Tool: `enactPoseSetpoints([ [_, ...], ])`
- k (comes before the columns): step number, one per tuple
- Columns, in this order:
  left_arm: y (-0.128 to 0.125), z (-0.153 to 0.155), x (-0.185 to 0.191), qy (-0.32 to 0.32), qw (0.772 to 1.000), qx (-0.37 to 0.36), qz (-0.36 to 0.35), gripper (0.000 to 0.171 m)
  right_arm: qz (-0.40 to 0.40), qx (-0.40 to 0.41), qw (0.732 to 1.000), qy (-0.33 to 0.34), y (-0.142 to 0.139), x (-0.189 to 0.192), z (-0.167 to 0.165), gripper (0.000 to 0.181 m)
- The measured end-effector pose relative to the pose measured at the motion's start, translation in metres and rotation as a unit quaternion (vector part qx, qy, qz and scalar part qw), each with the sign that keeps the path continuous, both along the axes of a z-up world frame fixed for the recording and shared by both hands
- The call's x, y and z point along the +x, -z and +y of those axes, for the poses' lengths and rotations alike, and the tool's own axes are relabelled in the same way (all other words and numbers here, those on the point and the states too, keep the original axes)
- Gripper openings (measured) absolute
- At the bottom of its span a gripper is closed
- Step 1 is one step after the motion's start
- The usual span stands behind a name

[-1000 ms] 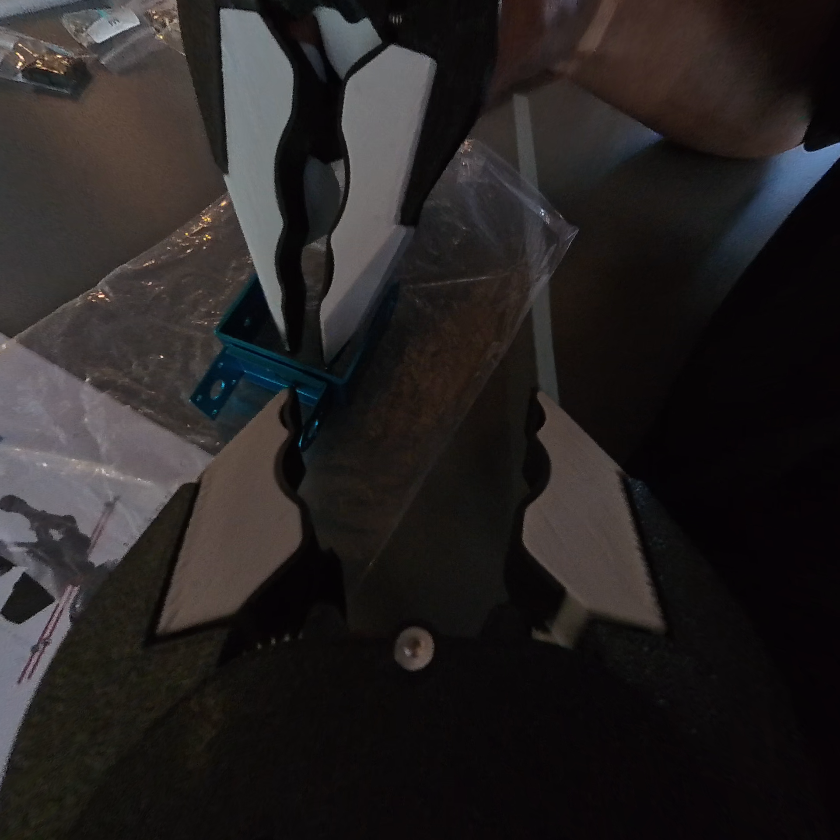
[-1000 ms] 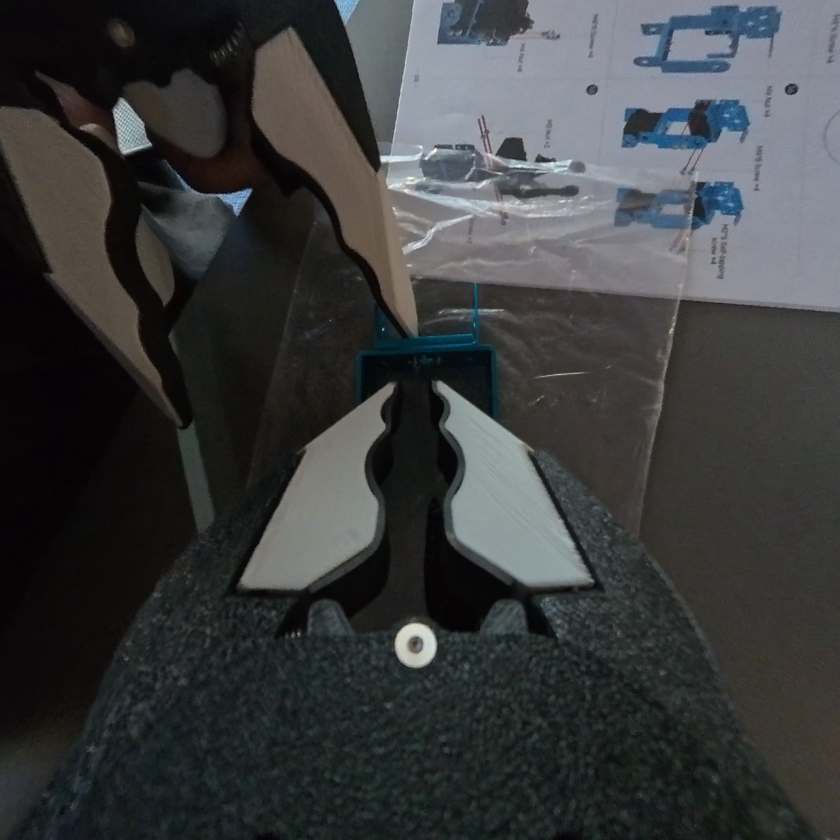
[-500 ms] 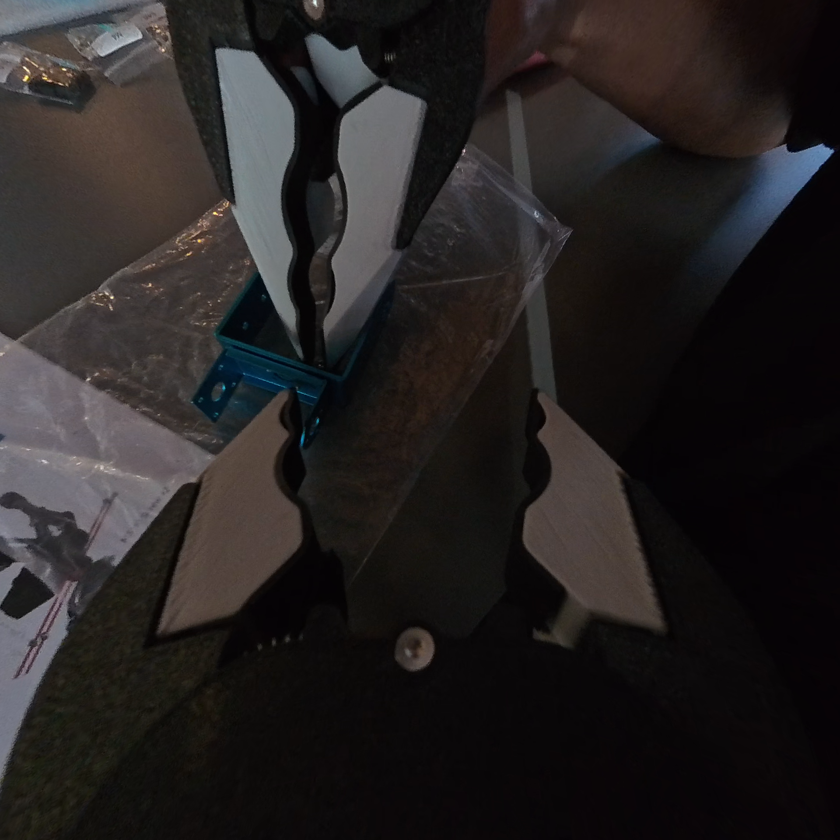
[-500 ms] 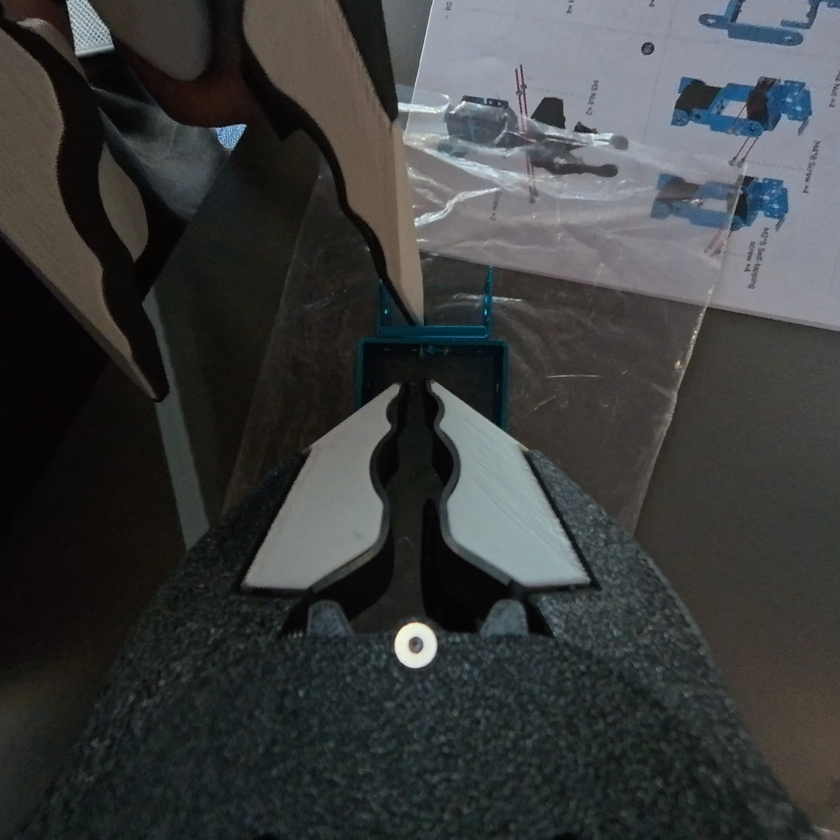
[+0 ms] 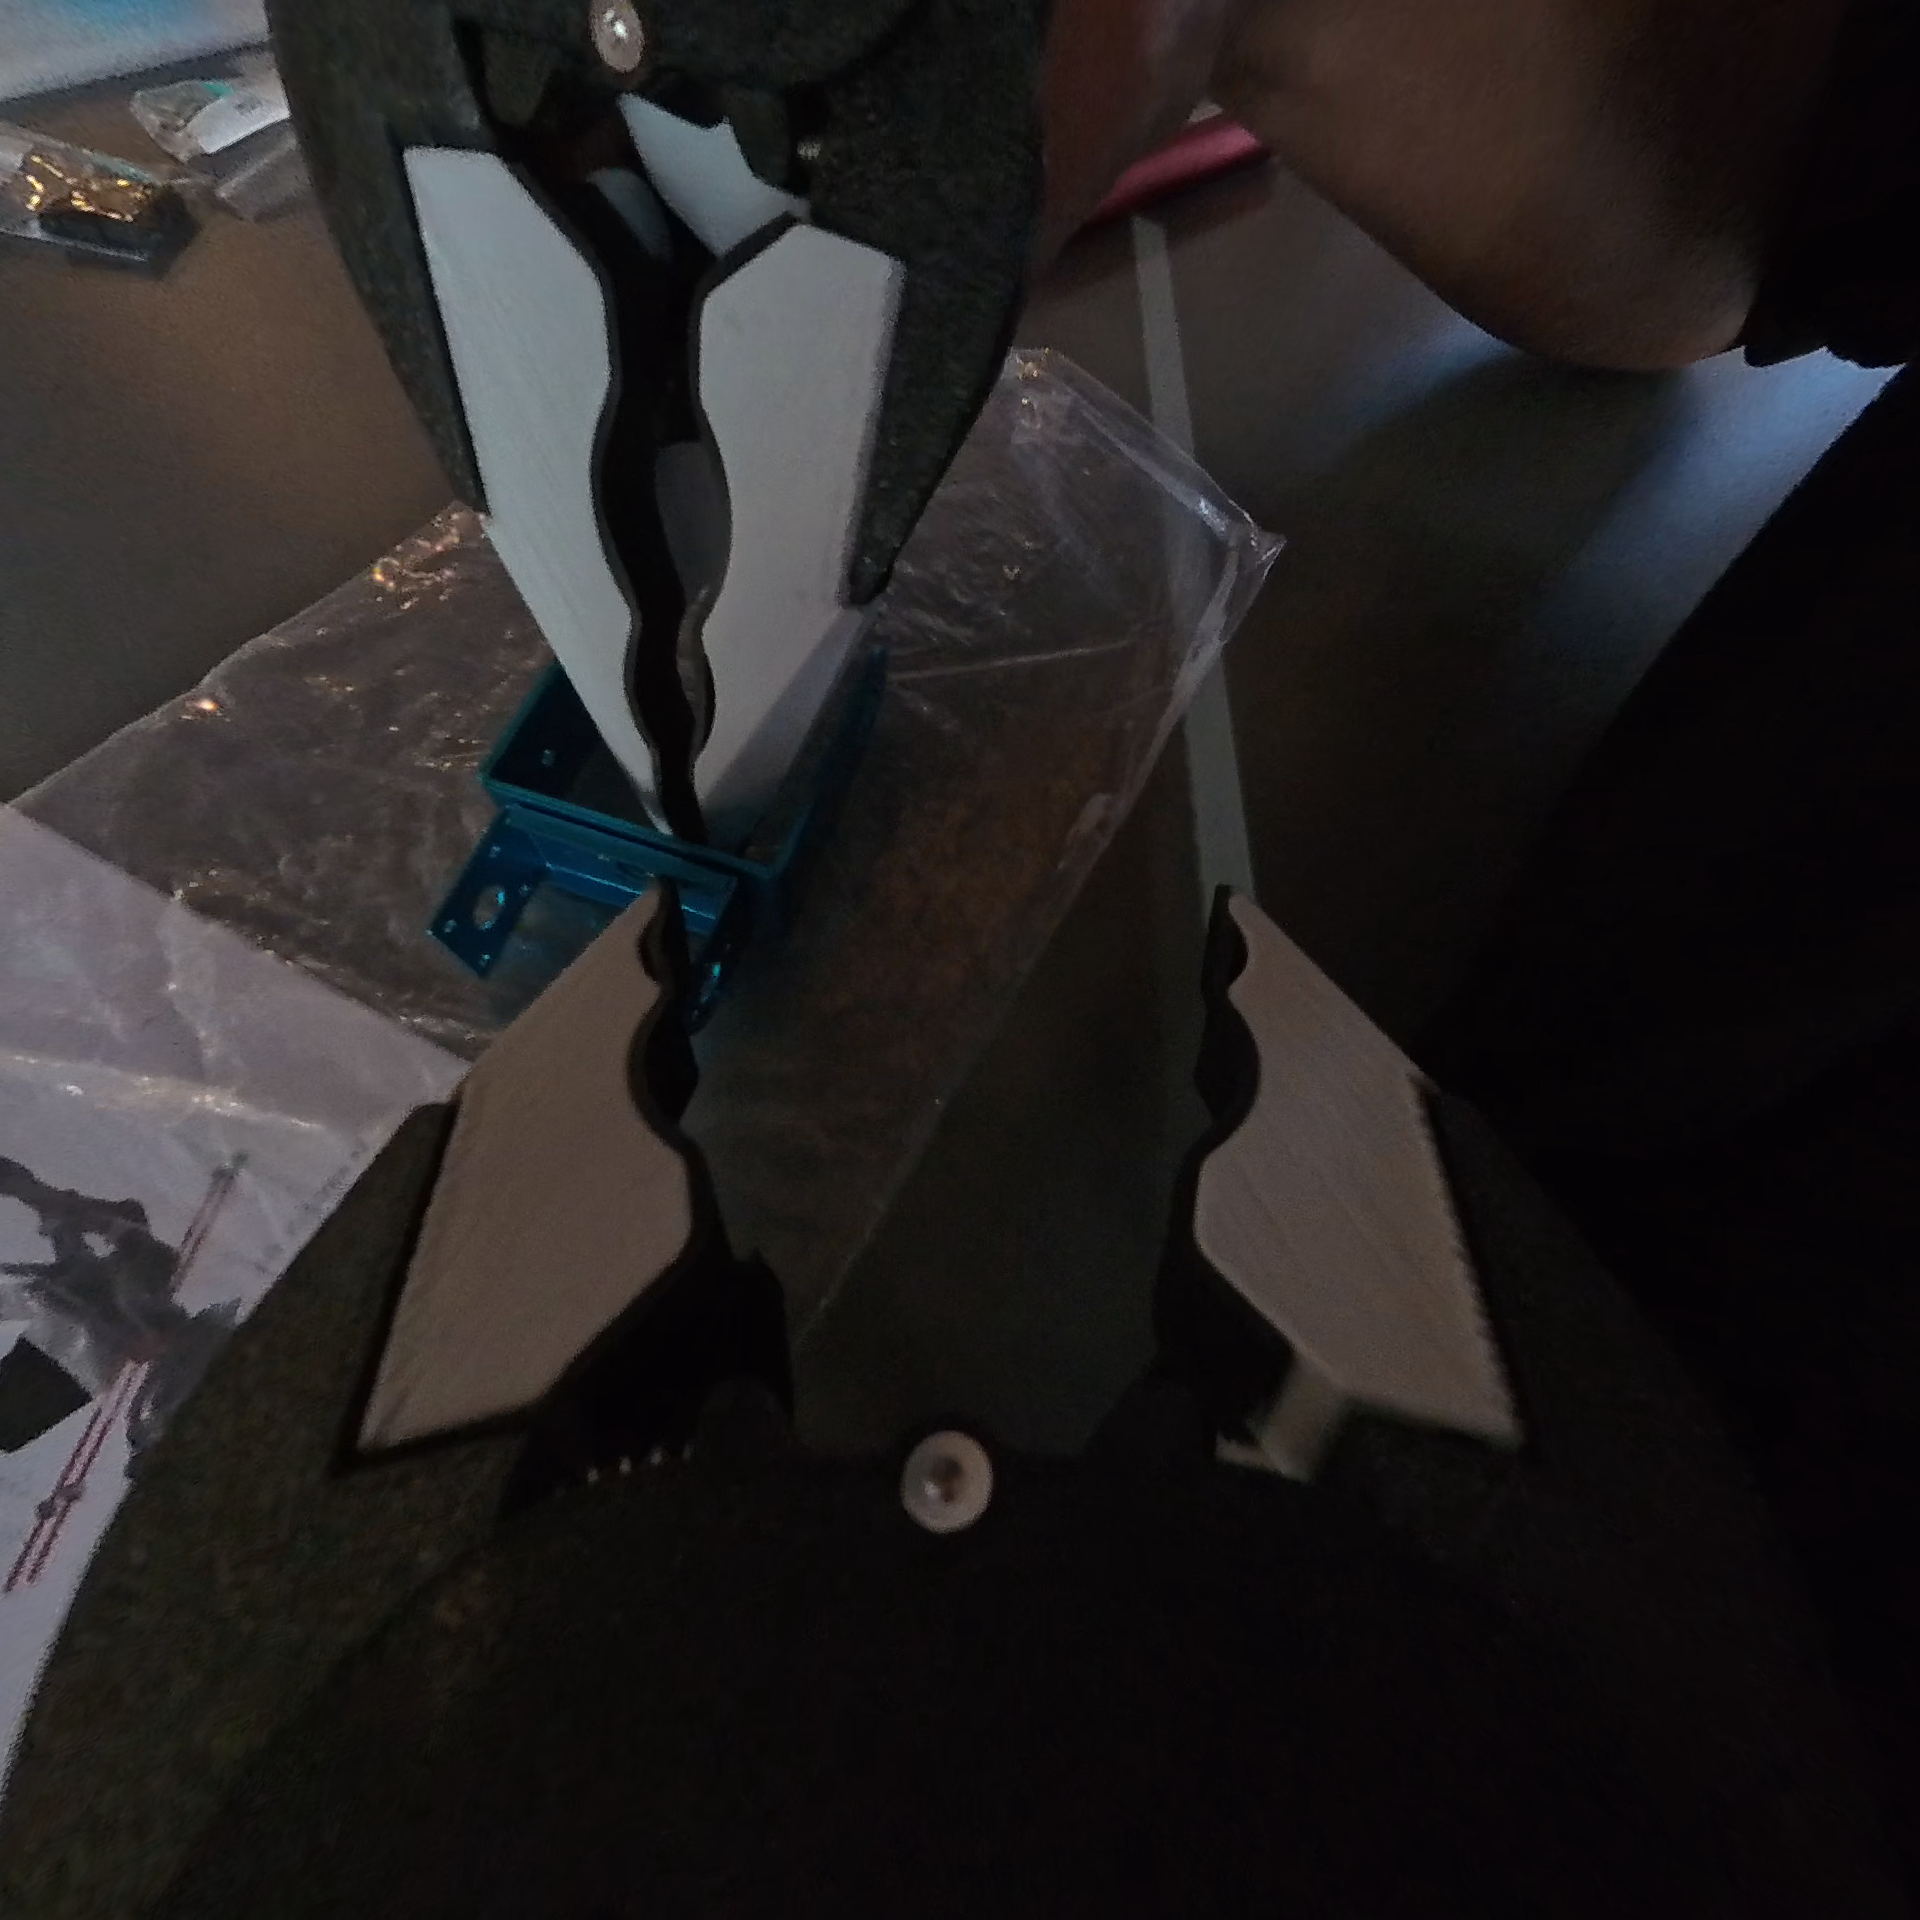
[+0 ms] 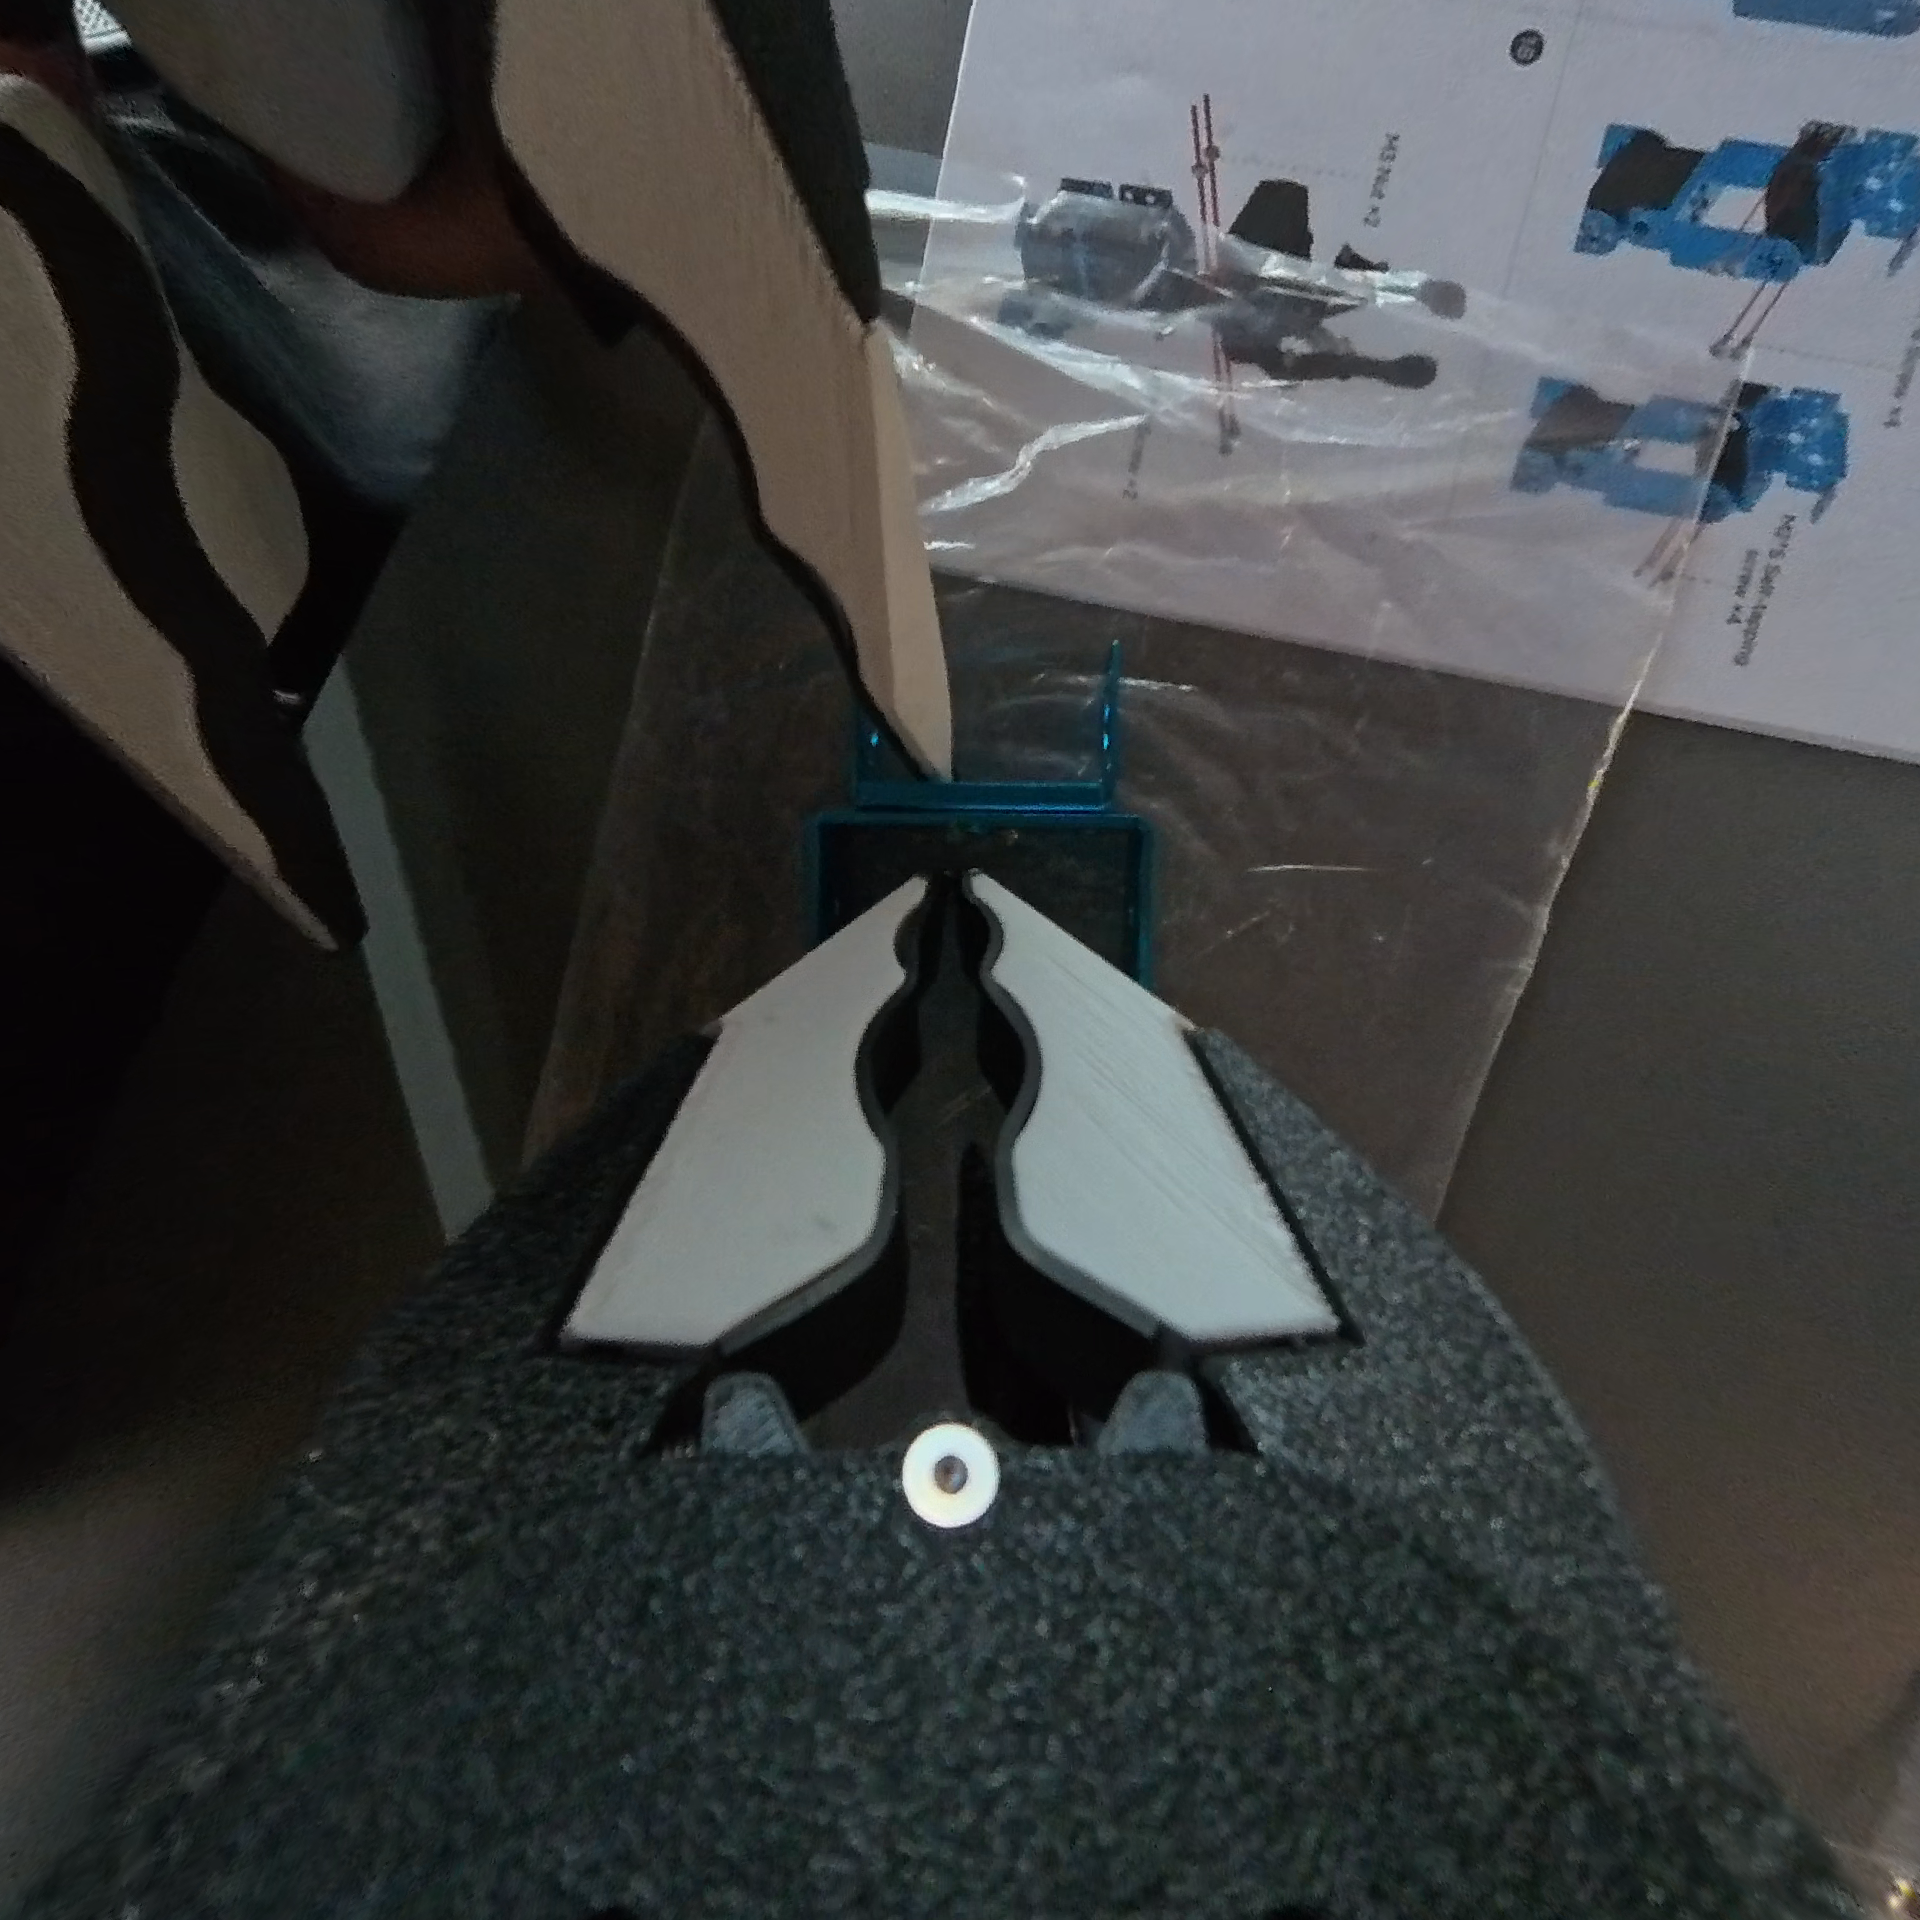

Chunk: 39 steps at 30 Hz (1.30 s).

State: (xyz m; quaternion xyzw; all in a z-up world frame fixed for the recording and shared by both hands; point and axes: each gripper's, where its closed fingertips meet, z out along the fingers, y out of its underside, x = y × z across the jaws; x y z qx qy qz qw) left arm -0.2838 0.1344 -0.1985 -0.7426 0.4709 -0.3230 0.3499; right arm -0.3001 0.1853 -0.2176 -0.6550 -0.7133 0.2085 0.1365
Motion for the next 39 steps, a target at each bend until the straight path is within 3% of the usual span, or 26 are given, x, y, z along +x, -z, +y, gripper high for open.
enactPoseSetpoints([
  [8, 0.001, 0.001, -0.004, -0.011, 1.000, -0.001, 0.001, 0.098, 0.039, -0.008, 0.999, 0.015, -0.012, 0.004, 0.004, 0.001],
  [18, 0.001, 0.002, 0.002, -0.007, 1.000, 0.001, 0.006, 0.099, 0.124, -0.118, 0.981, 0.087, -0.018, -0.001, 0.003, 0.002],
  [39, 0.002, 0.003, 0.003, -0.001, 1.000, -0.002, 0.013, 0.098, 0.134, -0.128, 0.978, 0.093, -0.019, -0.005, -0.001, 0.001],
])
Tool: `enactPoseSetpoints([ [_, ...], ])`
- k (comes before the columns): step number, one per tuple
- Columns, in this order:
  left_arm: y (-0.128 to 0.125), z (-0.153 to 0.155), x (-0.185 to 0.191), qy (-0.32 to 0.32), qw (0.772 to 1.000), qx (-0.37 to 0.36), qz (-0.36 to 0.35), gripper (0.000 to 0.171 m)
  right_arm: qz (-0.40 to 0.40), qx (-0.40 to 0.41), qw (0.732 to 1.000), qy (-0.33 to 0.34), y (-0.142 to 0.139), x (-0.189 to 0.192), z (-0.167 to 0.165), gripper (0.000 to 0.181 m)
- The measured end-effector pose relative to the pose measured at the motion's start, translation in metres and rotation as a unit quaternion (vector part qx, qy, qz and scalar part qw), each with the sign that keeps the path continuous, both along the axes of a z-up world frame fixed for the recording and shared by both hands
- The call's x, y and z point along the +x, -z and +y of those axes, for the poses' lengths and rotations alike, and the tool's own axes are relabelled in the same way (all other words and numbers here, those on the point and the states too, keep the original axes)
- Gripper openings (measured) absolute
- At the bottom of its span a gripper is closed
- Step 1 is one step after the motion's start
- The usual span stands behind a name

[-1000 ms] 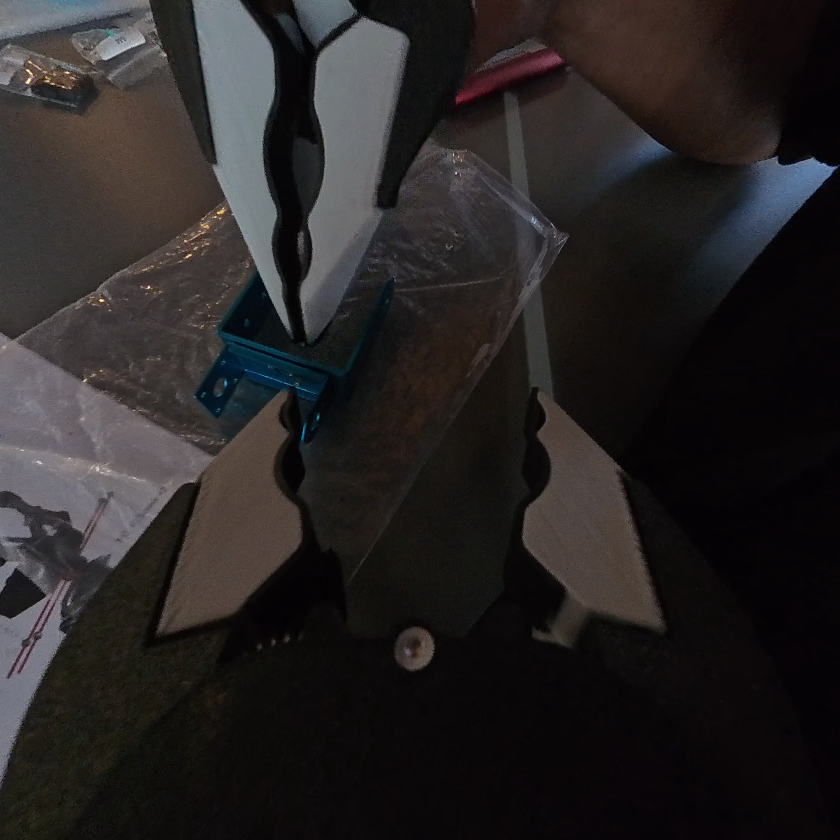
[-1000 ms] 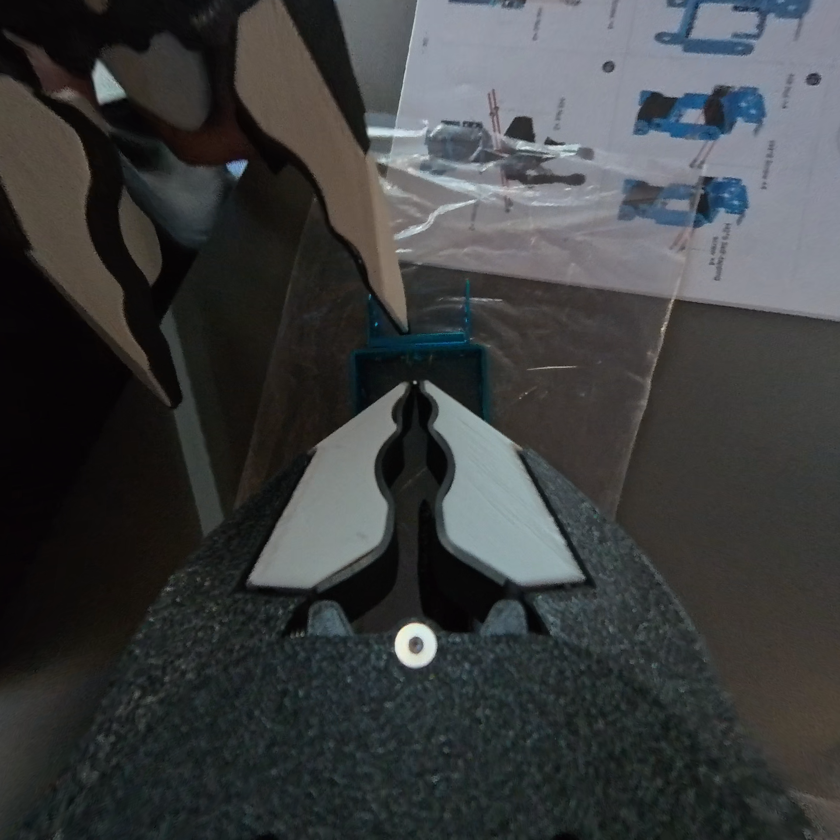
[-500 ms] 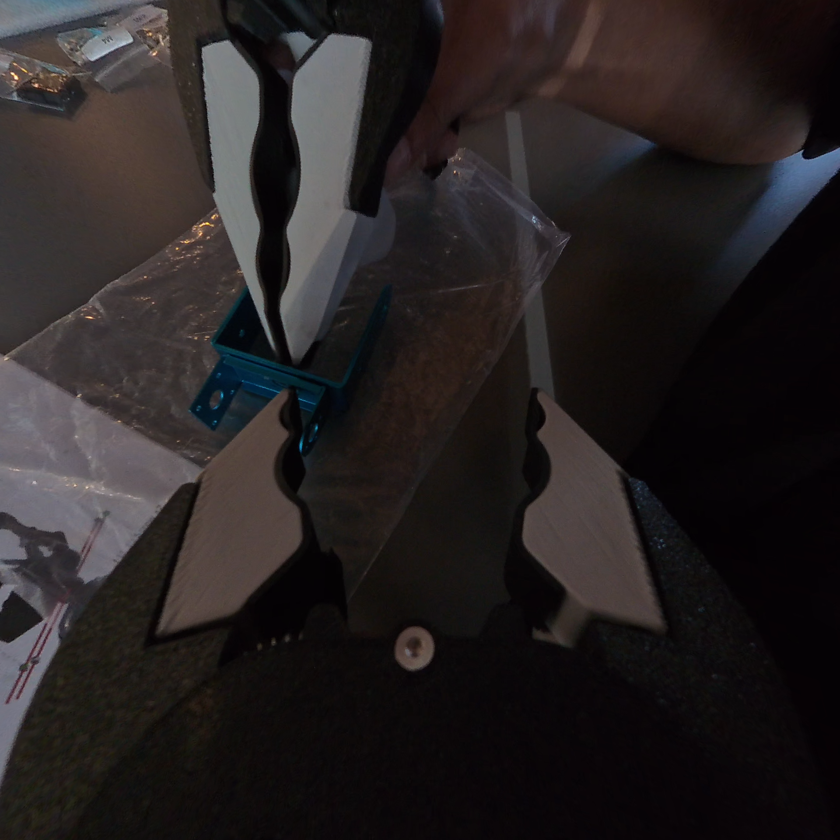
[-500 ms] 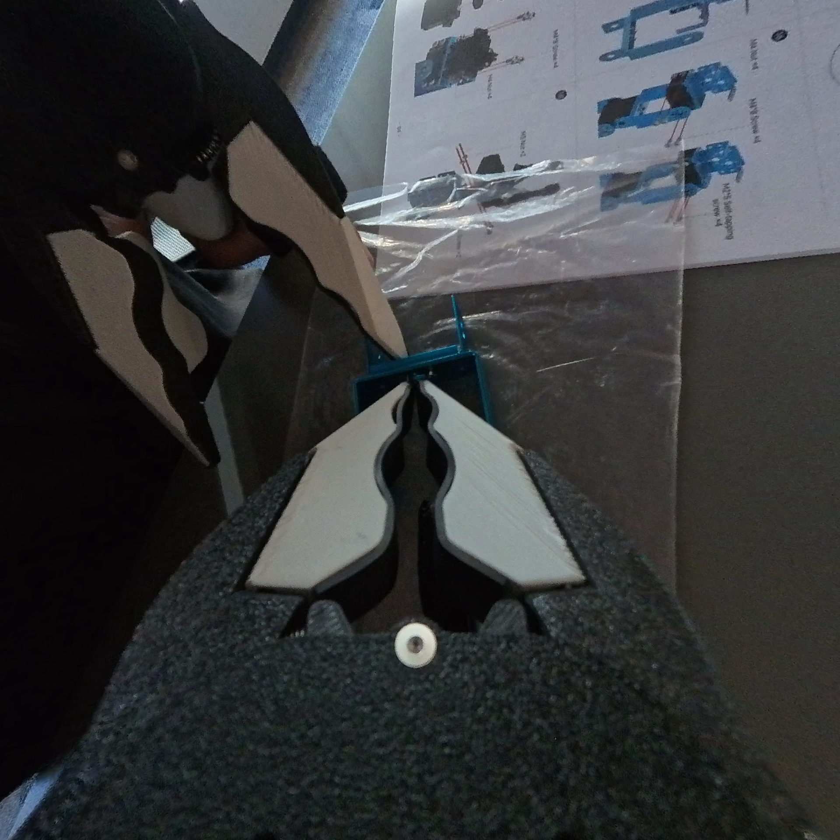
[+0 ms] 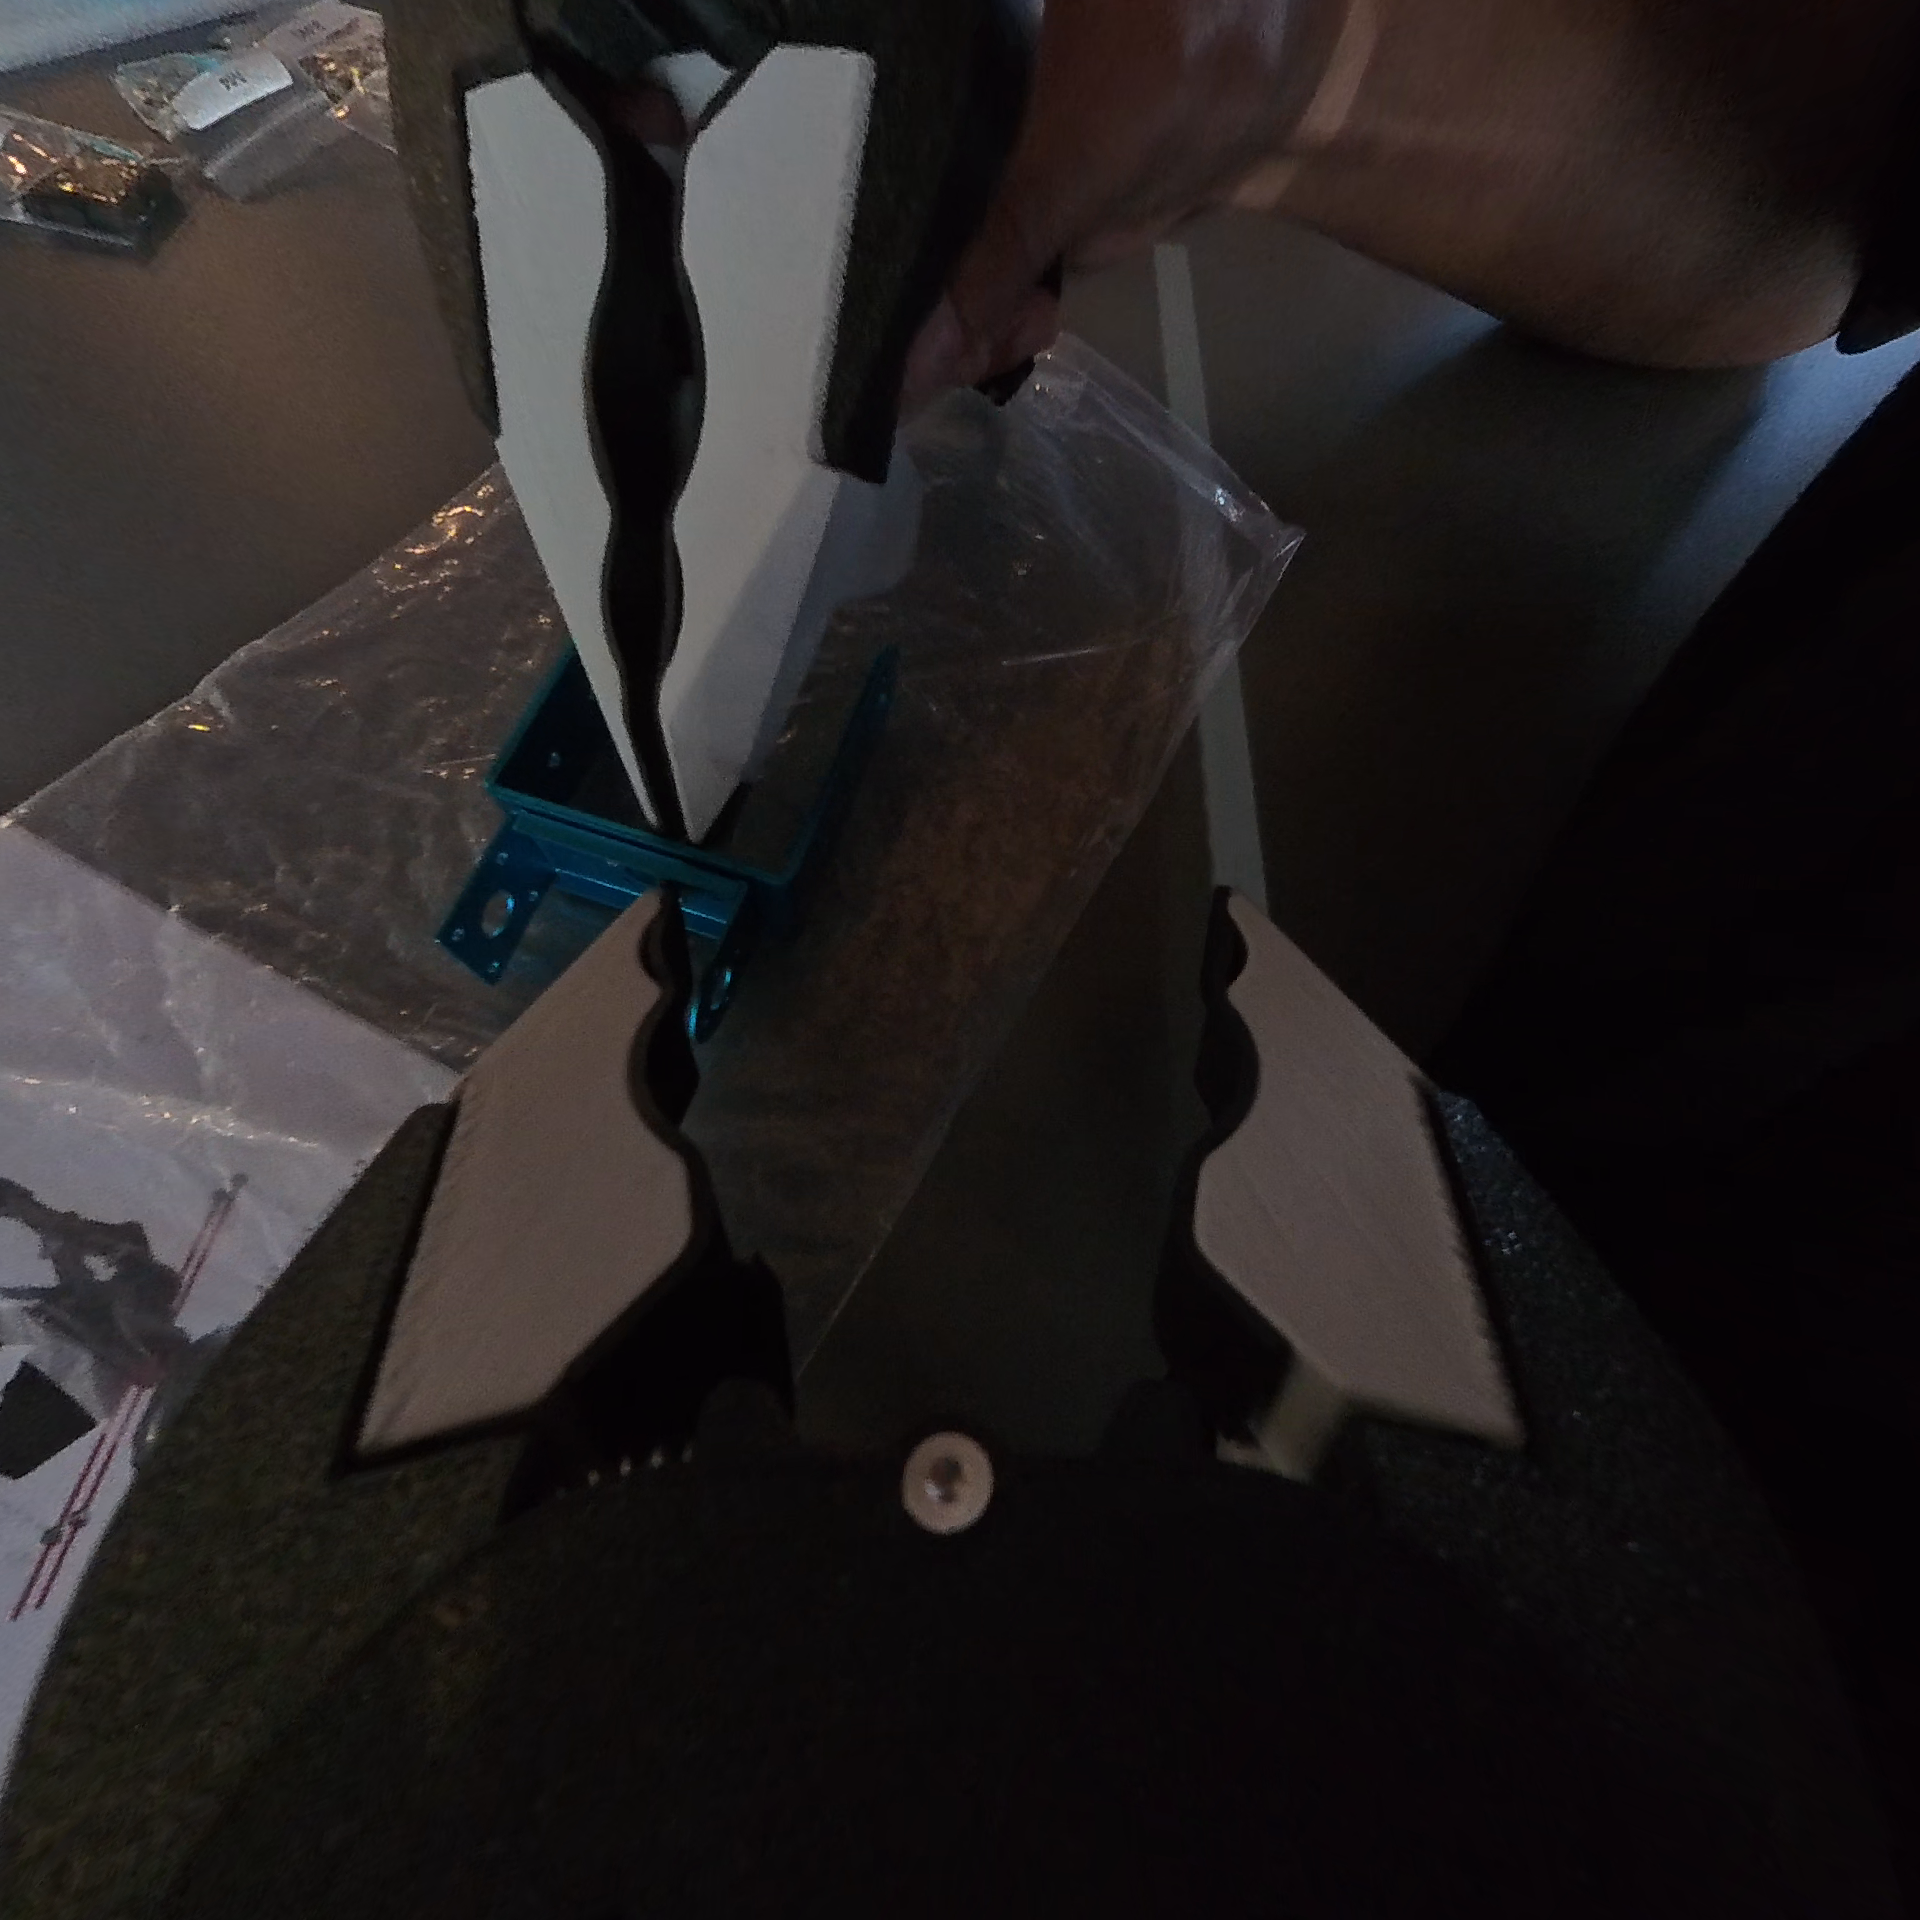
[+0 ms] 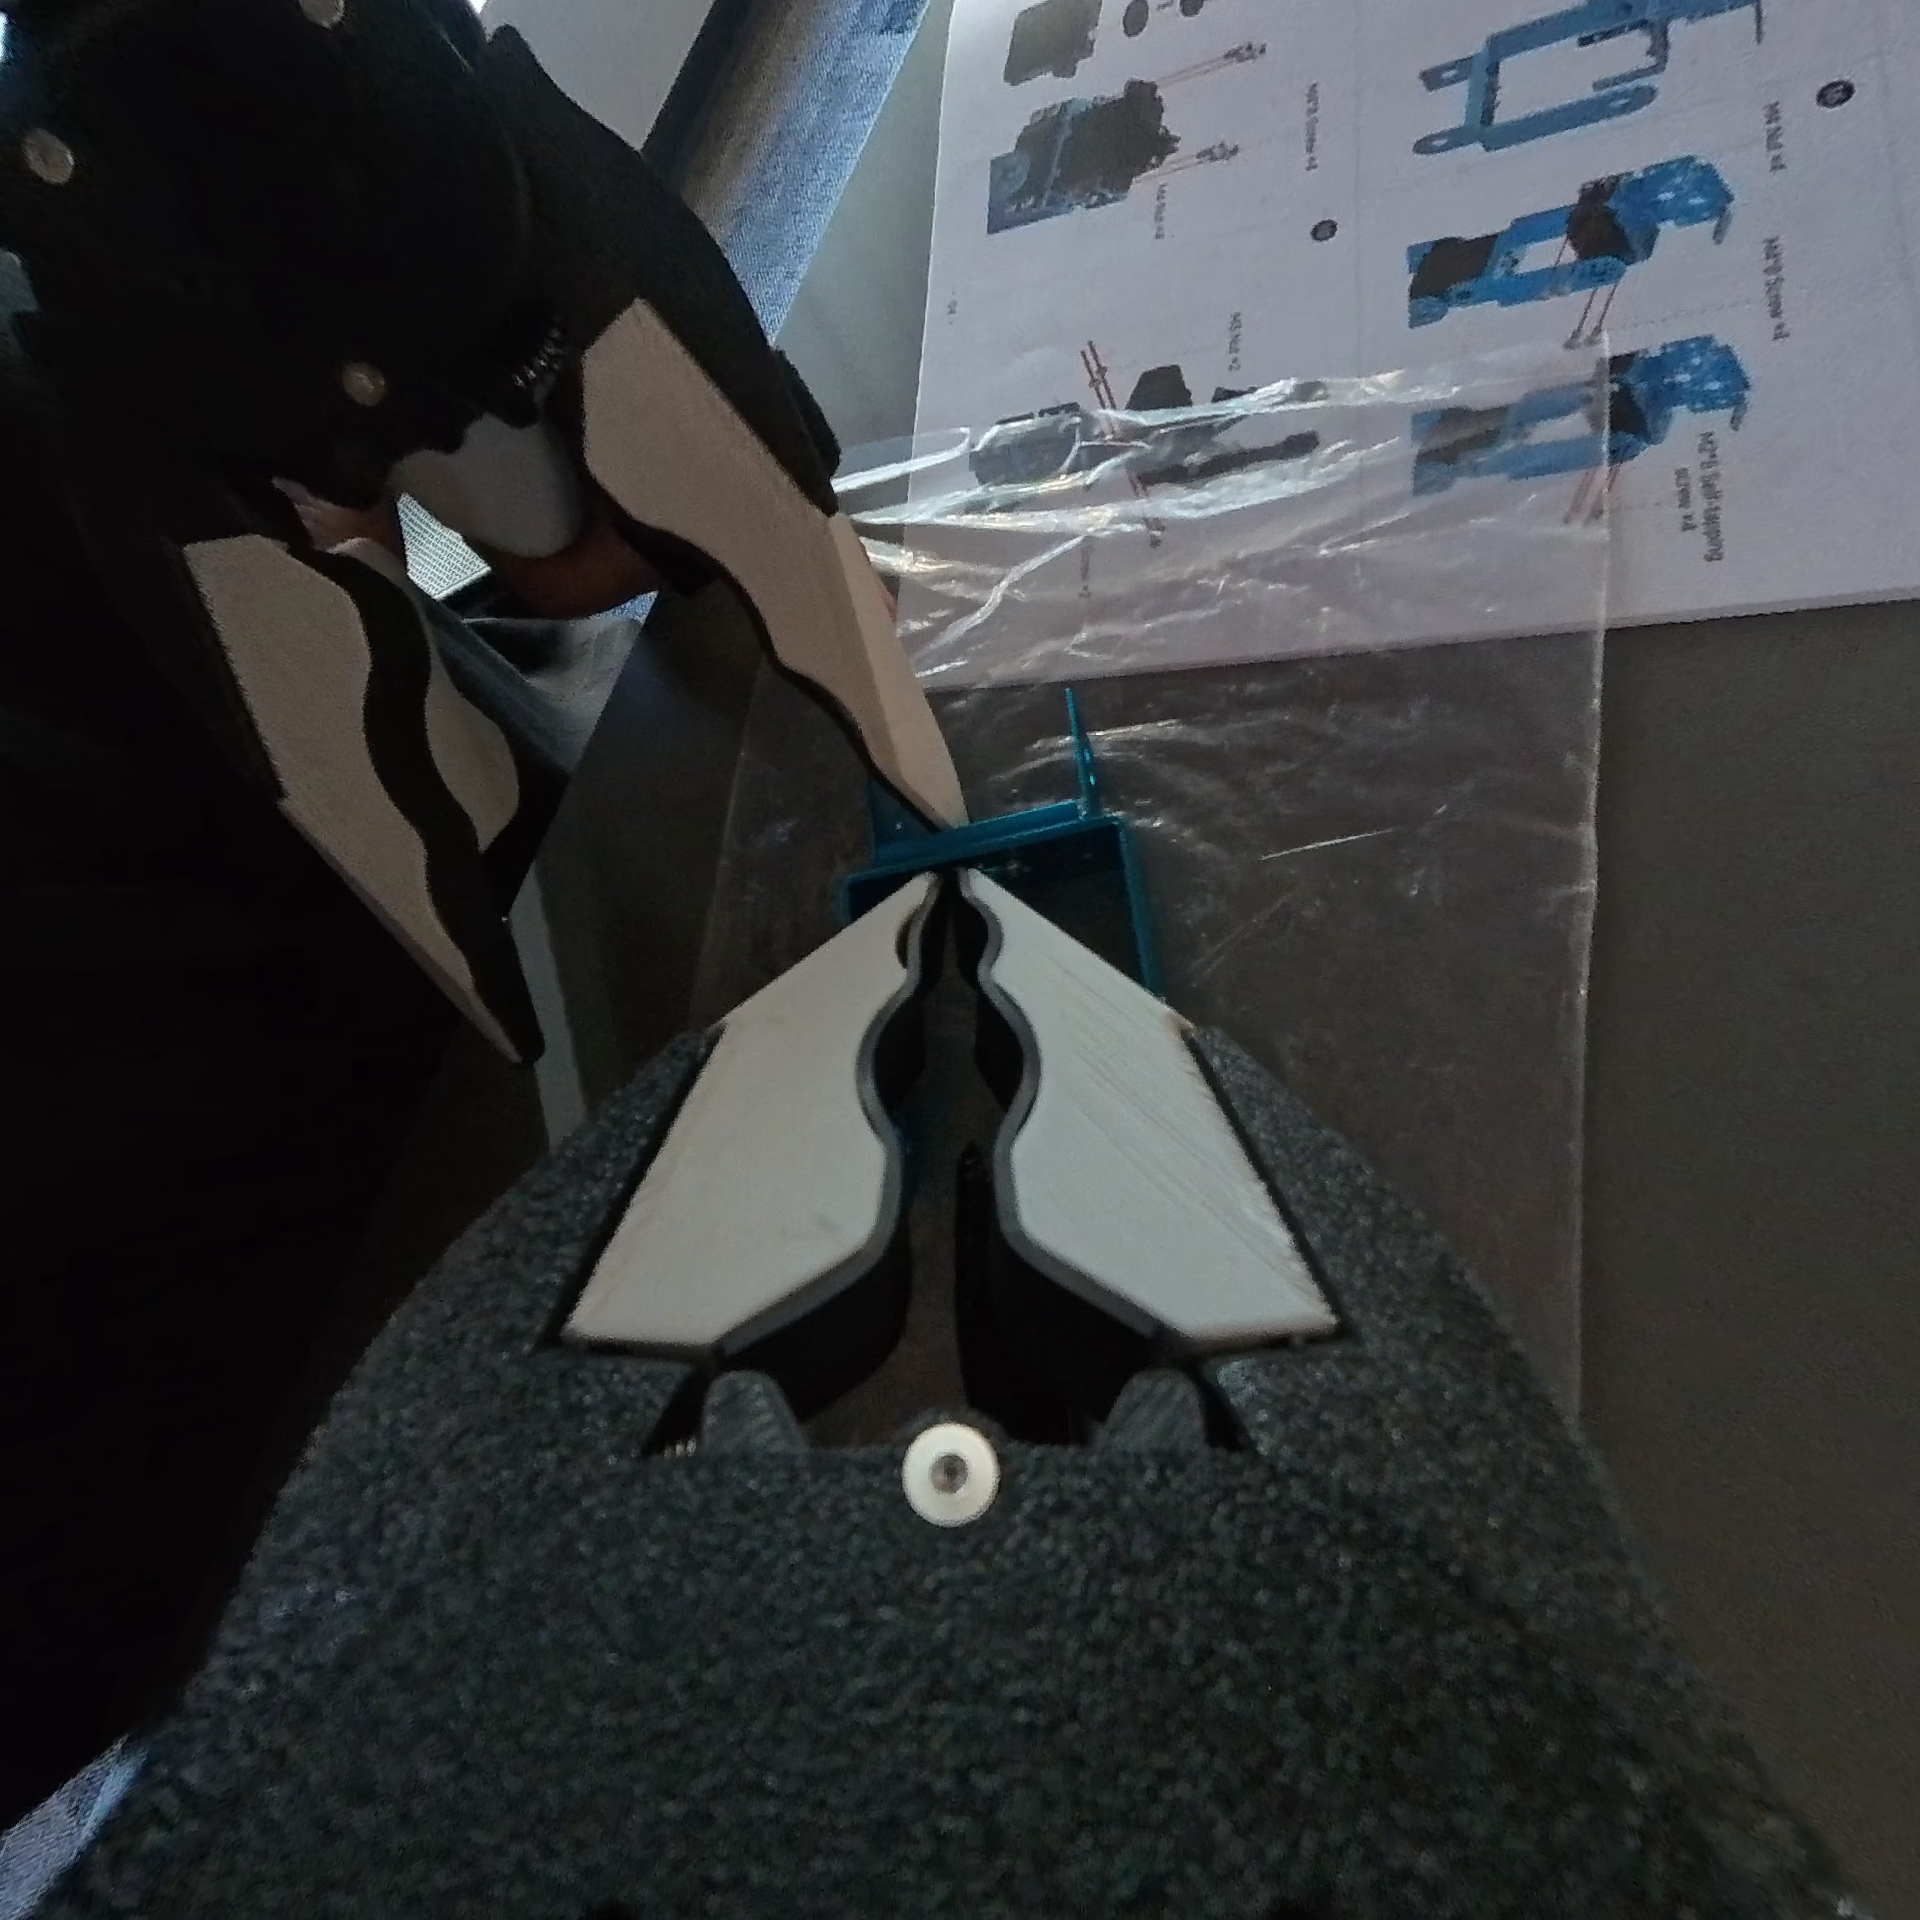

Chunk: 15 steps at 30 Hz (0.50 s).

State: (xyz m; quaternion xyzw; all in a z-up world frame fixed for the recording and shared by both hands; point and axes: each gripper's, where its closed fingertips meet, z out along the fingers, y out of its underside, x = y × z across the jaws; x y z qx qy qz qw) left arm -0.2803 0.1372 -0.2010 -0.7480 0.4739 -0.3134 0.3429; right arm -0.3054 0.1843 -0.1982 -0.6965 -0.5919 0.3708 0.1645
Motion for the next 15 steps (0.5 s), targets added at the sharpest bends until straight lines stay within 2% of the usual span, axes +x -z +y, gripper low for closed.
enactPoseSetpoints([
  [15, 0.0001, -0.0008, 0.0005, 0.002, 1.000, 0.003, 0.001, 0.099, 0.001, 0.000, 1.000, 0.006, 0.0009, 0.0009, 0.0025, 0.001],
])
